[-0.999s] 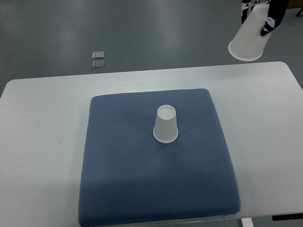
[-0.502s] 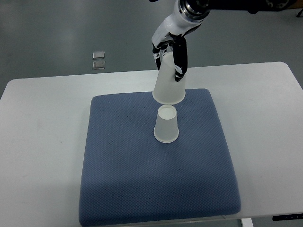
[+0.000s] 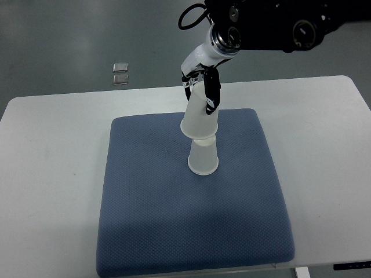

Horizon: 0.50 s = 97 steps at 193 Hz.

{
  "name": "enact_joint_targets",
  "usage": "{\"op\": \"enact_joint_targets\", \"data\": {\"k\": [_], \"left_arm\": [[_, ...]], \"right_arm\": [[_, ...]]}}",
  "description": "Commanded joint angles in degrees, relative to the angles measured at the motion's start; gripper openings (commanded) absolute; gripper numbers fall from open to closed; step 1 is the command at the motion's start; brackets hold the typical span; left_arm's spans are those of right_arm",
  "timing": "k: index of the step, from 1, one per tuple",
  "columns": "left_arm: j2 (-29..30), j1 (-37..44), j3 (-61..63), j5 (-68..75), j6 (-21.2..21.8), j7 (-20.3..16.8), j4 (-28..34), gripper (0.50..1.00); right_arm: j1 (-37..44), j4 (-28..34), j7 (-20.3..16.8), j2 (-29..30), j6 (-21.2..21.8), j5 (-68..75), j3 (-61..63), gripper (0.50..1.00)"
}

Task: Stack paper cups
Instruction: 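Lower the held cup down over the cup on the pad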

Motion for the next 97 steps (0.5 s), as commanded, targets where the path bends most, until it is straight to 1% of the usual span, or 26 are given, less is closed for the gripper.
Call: {"op": "enact_joint_targets", "data": {"k": [1, 37, 97], "left_arm": [[0.0, 0.0, 0.0, 0.0, 0.0, 0.0, 0.0, 1.000], [0.0, 0.0, 0.0, 0.0, -0.1, 0.0, 0.0, 1.000], [0.0, 0.0, 0.0, 0.0, 0.0, 0.0, 0.0, 1.000]], "right_arm": [[-0.6, 0.0, 0.0, 0.0, -0.1, 0.0, 0.0, 0.605], [-2.0, 0.0, 0.0, 0.0, -1.1, 0.1, 0.2, 0.609], [-3.1, 0.0, 0.0, 0.0, -1.5, 0.0, -0.1, 0.615]]}}
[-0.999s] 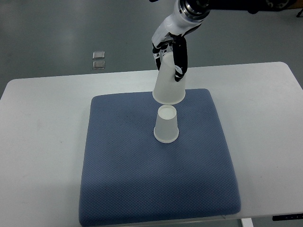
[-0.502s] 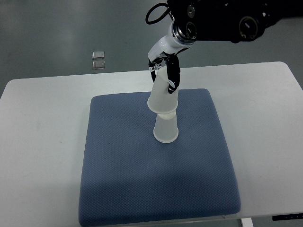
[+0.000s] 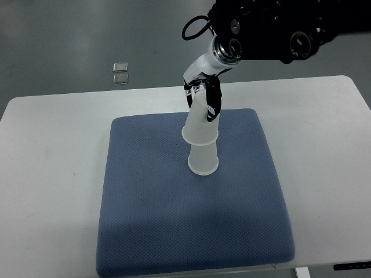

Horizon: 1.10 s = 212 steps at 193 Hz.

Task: Stack paper cups
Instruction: 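Lower the held cup down over the cup on the pad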

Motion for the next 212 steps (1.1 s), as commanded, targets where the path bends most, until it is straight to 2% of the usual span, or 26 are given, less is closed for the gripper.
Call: {"op": "enact_joint_targets", "data": {"k": [1, 91, 118, 212], "left_arm": [[0.0, 0.0, 0.0, 0.0, 0.0, 0.0, 0.0, 1.000], [0.0, 0.0, -0.1, 0.0, 0.0, 0.0, 0.0, 1.000], [0.0, 0.0, -0.1, 0.0, 0.0, 0.1, 0.0, 1.000], [0.0, 0.0, -0.2, 0.0, 0.0, 0.0, 0.1, 1.000]], "right_arm": [[-0.3, 0.0, 0.0, 0.0, -0.2, 0.0, -0.1, 0.615], [-2.1, 0.0, 0.0, 0.0, -1.3, 0.0, -0.2, 0.625], [-3.3, 0.0, 0.0, 0.0, -2.9, -0.1, -0.4, 0.635], [-4.5, -0.2, -0.1, 0.0, -3.3, -0.1, -0.6, 0.637]]}}
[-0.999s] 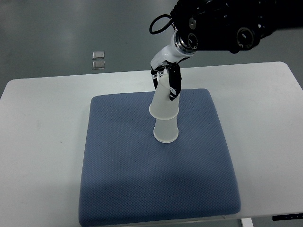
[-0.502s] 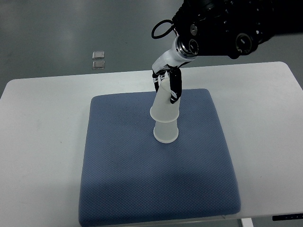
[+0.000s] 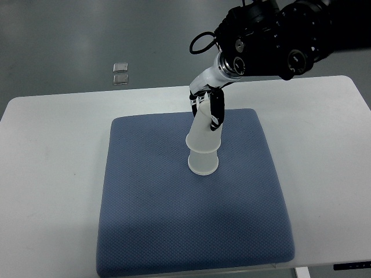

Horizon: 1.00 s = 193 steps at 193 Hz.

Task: Stack paper cups
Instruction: 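Lower the held cup down over the cup on the pad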

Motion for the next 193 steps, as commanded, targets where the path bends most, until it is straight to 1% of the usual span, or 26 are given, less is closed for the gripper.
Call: {"op": "enact_joint_targets", "data": {"k": [1, 36, 56, 102, 126, 193], "left_arm": [[0.0, 0.0, 0.0, 0.0, 0.0, 0.0, 0.0, 1.000], [0.0, 0.0, 0.0, 0.0, 0.0, 0.0, 0.0, 1.000], [0.0, 0.0, 0.0, 0.0, 0.1, 0.0, 0.0, 1.000], [0.0, 0.0, 0.0, 0.0, 0.1, 0.0, 0.0, 1.000], [0.0, 0.0, 0.0, 0.0, 0.1, 0.0, 0.1, 1.000], [0.0, 0.0, 0.0, 0.0, 0.0, 0.1, 0.0, 1.000]], "right_arm": [[-0.2, -0.2, 0.0, 0.0, -0.1, 0.0, 0.0, 0.635], [-0.5, -0.3, 0.0, 0.0, -0.2, 0.0, -0.1, 0.637], [-0.9, -0.6, -0.1, 0.0, -1.1, 0.0, -0.1, 0.637], [-1.5, -0.6, -0.1, 0.0, -1.2, 0.0, -0.1, 0.639], [-1.7, -0.6, -0.1, 0.0, -1.2, 0.0, -0.1, 0.654], [-2.5, -0.9, -0.1, 0.0, -1.7, 0.0, -0.1, 0.662]]}}
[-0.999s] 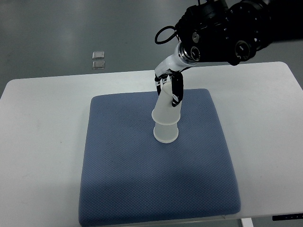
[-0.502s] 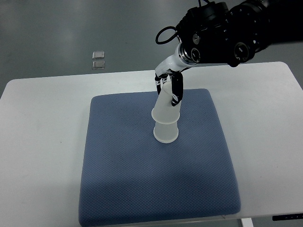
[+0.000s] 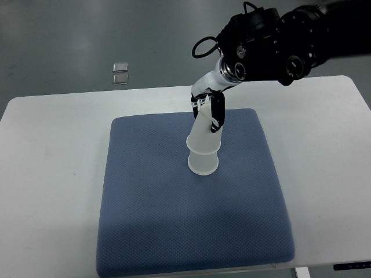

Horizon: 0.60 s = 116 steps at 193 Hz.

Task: Stack paper cups
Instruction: 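Lower the held cup down over the cup on the pad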

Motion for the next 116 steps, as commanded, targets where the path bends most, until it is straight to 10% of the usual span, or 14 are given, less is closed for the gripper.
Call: {"op": "enact_joint_targets", "data": {"k": [1, 116], "left_arm": [[0.0, 0.0, 0.0, 0.0, -0.1, 0.1, 0.0, 1.000], [0.0, 0.0, 0.0, 0.0, 0.0, 0.0, 0.0, 1.000]], "right_arm": [[-0.3, -0.1, 0.0, 0.0, -0.2, 0.0, 0.0, 0.662], [-3.0, -0.5, 0.1, 0.0, -2.7, 0.0, 0.0, 0.717]]}}
